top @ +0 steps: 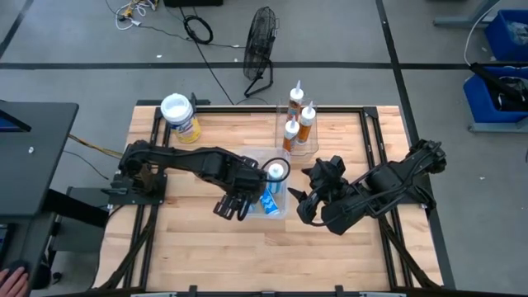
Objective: Sort silicone sealant tubes
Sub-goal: Adjust the blue sealants in the bottom transparent bin, then return to Home Position
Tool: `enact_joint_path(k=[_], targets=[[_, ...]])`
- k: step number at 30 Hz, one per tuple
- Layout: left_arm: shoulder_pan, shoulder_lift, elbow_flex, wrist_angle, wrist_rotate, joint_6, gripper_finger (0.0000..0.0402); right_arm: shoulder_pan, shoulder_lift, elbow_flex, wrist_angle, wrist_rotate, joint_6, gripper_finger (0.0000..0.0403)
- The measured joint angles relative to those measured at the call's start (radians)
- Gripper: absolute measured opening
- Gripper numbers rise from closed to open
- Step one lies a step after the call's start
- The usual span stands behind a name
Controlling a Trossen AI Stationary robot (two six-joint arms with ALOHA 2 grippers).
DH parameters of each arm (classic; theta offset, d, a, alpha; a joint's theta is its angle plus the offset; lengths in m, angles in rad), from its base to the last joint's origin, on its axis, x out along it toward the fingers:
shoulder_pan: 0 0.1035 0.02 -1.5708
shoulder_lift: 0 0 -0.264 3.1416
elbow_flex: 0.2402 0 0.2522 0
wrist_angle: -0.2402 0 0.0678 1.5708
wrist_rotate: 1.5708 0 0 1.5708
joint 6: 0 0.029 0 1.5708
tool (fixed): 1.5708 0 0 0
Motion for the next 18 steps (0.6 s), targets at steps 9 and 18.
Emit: enact_joint_path(k=[9,18], targets=[[0.003,0.000,0.036,-0.049,-0.027,-0.046,0.0254,0.000,0.001,-0.004,0.038,-0.009,-0.012,0.0317],[0.030,-0.002,0.239,-0.053,-0.087,-0.147,0.0251,0.000,0.001,-0.004,0.115,-0.013,-0.071,0.0317]])
